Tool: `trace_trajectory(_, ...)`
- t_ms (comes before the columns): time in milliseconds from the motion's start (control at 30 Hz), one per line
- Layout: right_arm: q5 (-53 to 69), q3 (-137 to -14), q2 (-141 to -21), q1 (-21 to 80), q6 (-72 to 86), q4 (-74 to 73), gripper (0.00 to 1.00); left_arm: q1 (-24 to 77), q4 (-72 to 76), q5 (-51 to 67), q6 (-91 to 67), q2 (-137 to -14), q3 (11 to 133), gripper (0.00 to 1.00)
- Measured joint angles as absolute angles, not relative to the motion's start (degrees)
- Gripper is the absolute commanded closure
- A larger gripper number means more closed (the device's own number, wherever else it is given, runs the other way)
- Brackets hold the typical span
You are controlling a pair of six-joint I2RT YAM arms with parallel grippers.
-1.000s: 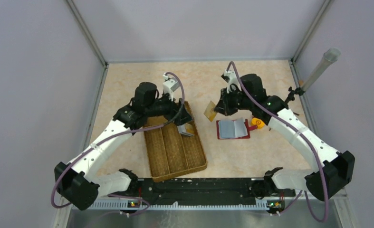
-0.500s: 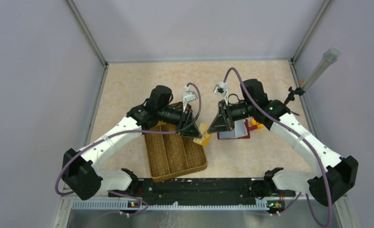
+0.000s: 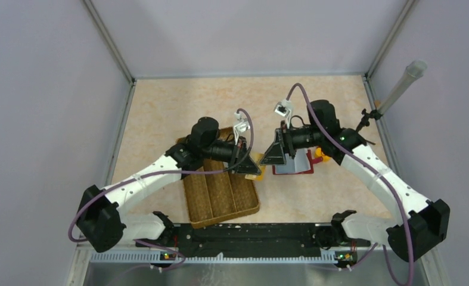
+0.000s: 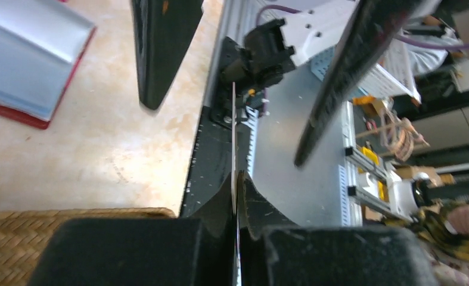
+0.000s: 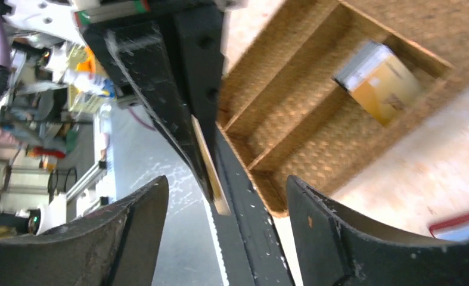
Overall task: Put the credit cards into the card holder
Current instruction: Pick up the credit card from the storage box.
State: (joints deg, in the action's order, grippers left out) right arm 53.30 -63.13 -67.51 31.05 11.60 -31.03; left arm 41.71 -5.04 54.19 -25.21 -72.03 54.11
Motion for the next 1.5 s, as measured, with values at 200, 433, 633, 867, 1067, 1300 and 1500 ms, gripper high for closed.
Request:
trace_trajectory(200,52.29,-49.10,-60.93,23.49,23.35,-16.32,0.34,42.13,13.91,42.92,-36.36,-69.38,44.40,1.00)
trace_trajectory(433,54.08,-39.55,-57.87,23.05,37.30,2.90,0.48,45.32,29.32,36.23,-44.40,-73.54,43.44,1.00)
trace_trajectory(633,52.66,-38.52,-55.20,22.98,42.68,11.86,0.49,47.13,33.91,34.98,-47.40,-76.69,43.44,1.00)
trace_trajectory(867,52.29,-38.52,-52.93,20.45,44.23,14.31,0.66,47.35,34.48,34.30,-47.20,-76.66,43.51,1.00)
trace_trajectory(1067,52.86,-37.01,-53.15,19.99,46.33,16.88,0.85,47.53,34.76,34.68,-47.20,-76.62,43.51,1.00)
trace_trajectory(1300,53.36,-36.38,-53.43,19.57,46.52,17.15,1.00,47.68,34.72,35.05,-47.24,-76.64,43.57,0.62)
trace_trajectory(1500,41.78,-41.23,-53.69,15.62,36.38,-2.72,1.00,47.70,25.69,29.61,-44.49,-80.79,49.71,0.16)
